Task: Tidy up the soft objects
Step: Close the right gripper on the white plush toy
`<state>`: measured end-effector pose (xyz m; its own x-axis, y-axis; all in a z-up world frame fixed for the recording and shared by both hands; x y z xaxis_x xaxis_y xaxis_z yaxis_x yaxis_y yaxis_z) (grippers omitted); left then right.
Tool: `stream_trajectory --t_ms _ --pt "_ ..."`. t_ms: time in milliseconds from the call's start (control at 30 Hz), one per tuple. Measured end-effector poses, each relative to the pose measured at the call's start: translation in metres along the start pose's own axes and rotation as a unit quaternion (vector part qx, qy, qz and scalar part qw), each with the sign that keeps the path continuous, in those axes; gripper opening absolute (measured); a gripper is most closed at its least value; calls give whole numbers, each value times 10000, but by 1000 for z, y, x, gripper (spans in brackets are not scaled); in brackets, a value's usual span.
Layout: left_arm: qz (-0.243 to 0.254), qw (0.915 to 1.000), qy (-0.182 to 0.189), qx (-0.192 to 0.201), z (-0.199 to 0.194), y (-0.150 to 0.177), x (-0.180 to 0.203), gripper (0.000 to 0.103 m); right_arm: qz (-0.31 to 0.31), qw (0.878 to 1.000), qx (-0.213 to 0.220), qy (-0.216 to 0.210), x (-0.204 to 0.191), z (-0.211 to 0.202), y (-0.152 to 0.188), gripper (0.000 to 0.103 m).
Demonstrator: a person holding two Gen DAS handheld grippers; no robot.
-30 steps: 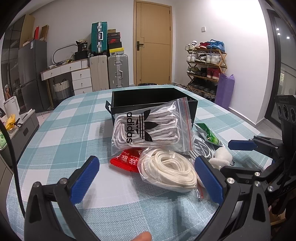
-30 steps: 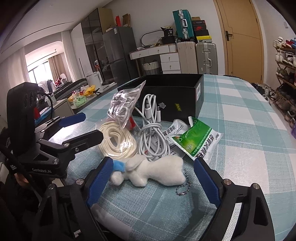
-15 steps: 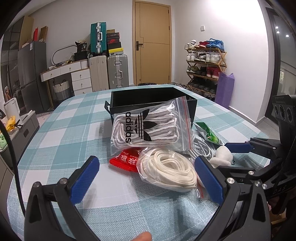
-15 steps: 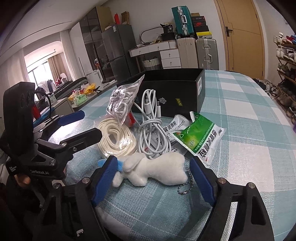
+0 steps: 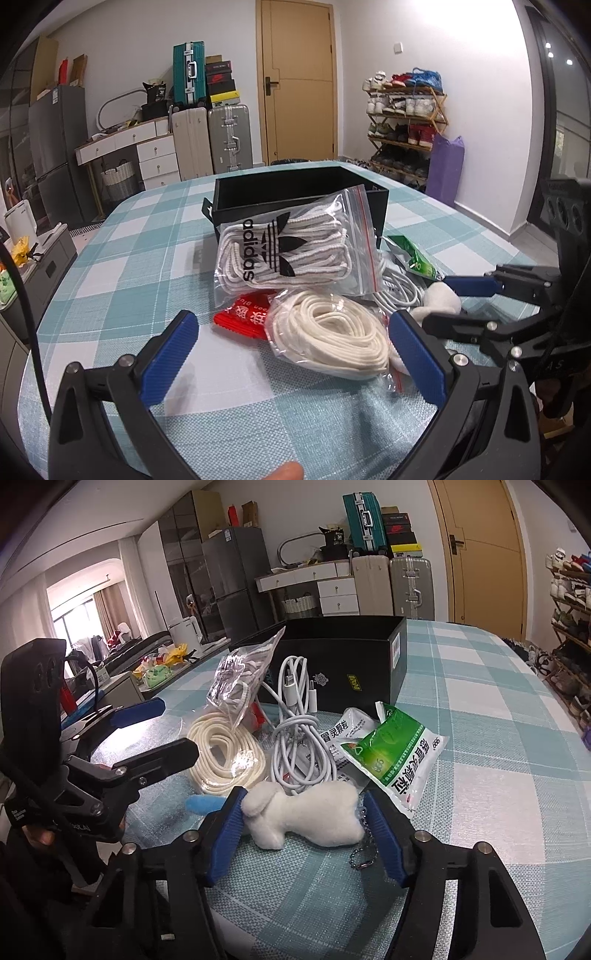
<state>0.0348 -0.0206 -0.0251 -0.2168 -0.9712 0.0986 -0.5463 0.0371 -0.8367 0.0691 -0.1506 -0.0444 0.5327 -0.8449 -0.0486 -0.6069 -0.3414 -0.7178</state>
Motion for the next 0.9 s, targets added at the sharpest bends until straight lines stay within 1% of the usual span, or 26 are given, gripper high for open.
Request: stream_trajectory --t_ms 33,100,233,367,433,567,633,700,733,800,867,900 --pt "10 10000 -6 -19 0 -1 0 103 -6 10000 32 -4 0 -2 0 56" --pt "9 10000 -40 -52 0 -2 -1 103 -24 10000 72 9 0 -3 -1 54" --pt "-65 9999 -16 -125 -1 -5 -1 103 -66 9999 94 29 -1 -4 -1 53" --pt "45 9994 -221 -265 2 -7 -1 103 -52 9999 135 55 2 -7 -2 52" --pt "-32 9993 -192 -311 4 -6 -2 103 -45 9998 159 93 4 -8 -2 52" --pt "-348 9986 25 -403 9 -5 -9 101 -27 9998 134 137 9 -9 -1 52" --pt "-440 9978 179 -455 10 -4 -10 95 -15 9998 130 169 10 -8 -1 52" --pt "-507 9972 273 -481 11 -3 -10 81 4 9998 117 162 11 -8 0 52" --pt "-536 9968 333 -492 11 -2 -10 76 3 9998 115 160 12 -8 0 52" --pt "-605 9956 492 -517 12 0 -9 61 4 9998 112 159 12 -8 0 52" --pt "-603 9947 617 -558 12 2 -6 58 2 9998 114 162 12 -8 1 52" --pt "-580 9949 614 -553 12 2 -5 57 2 9998 110 160 12 -7 0 52"
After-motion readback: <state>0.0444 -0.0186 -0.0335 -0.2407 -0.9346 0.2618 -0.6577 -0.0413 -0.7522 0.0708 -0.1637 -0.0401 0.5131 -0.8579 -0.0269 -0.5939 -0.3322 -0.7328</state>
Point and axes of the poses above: each gripper's, at about its wrist camera, not at the fingertips, and z roughly the way its jaws point, x to its right, y to its underside, the point moved 4 cm from there along z, roughly the way its jaws point, and after that the axes turned 12 degrees about y, right-handed, at the moved point
